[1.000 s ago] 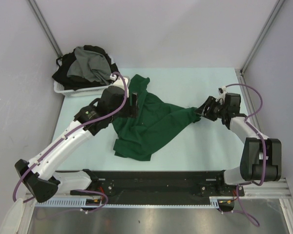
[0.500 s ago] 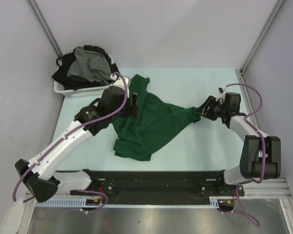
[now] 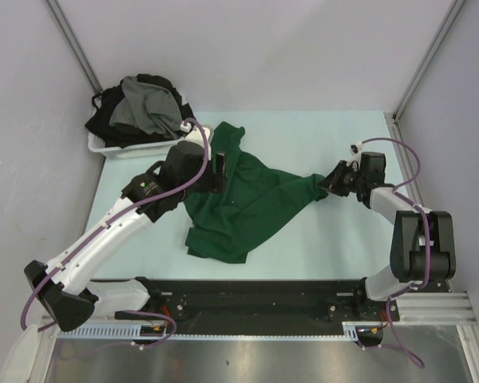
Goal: Fold and stack the t-shirts
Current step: Flatten out the tshirt
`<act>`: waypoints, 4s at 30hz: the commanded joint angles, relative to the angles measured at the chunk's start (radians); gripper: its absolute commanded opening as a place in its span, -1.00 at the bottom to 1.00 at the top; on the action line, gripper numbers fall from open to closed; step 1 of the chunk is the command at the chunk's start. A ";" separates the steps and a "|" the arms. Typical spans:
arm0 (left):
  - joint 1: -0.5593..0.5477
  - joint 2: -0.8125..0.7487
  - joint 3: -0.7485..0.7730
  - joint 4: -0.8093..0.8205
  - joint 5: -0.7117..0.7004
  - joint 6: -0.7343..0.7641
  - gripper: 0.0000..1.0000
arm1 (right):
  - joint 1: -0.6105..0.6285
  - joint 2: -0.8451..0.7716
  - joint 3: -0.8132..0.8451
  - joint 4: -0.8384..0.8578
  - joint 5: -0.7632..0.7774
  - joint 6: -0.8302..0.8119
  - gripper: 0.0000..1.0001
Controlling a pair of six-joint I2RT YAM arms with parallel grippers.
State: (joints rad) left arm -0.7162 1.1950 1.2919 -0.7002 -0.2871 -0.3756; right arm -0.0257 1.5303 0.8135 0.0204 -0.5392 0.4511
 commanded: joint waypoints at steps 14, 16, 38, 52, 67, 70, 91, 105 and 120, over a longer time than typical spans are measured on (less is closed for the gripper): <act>-0.012 -0.060 -0.060 -0.059 0.009 -0.071 0.54 | -0.010 -0.038 0.119 -0.077 0.044 -0.057 -1.00; -0.022 -0.081 -0.094 -0.096 0.009 -0.097 0.54 | -0.016 -0.033 0.122 -0.077 0.042 -0.052 -1.00; -0.072 -0.173 -0.441 -0.198 0.049 -0.443 0.53 | -0.017 -0.024 0.170 -0.131 0.030 -0.072 -1.00; -0.072 -0.072 -0.467 -0.277 -0.118 -0.522 0.54 | -0.020 -0.039 0.177 -0.157 0.024 -0.081 -1.00; -0.068 0.055 -0.514 -0.147 -0.156 -0.482 0.54 | -0.016 -0.062 0.214 -0.234 0.031 -0.107 -1.00; -0.066 0.042 -0.552 -0.099 -0.155 -0.477 0.54 | -0.013 -0.052 0.234 -0.249 0.031 -0.114 -1.00; -0.062 0.097 -0.592 0.120 -0.158 -0.286 0.49 | -0.003 -0.048 0.297 -0.339 0.067 -0.150 -1.00; -0.063 0.141 -0.459 0.102 -0.127 -0.214 -0.56 | -0.010 -0.042 0.305 -0.333 0.053 -0.146 -1.00; 0.000 0.301 0.030 -0.010 -0.342 -0.002 -1.00 | 0.012 -0.033 0.450 -0.287 0.163 -0.131 -1.00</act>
State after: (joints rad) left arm -0.7650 1.4837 1.1503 -0.6846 -0.5358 -0.4618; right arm -0.0238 1.5009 1.1179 -0.3340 -0.4366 0.3130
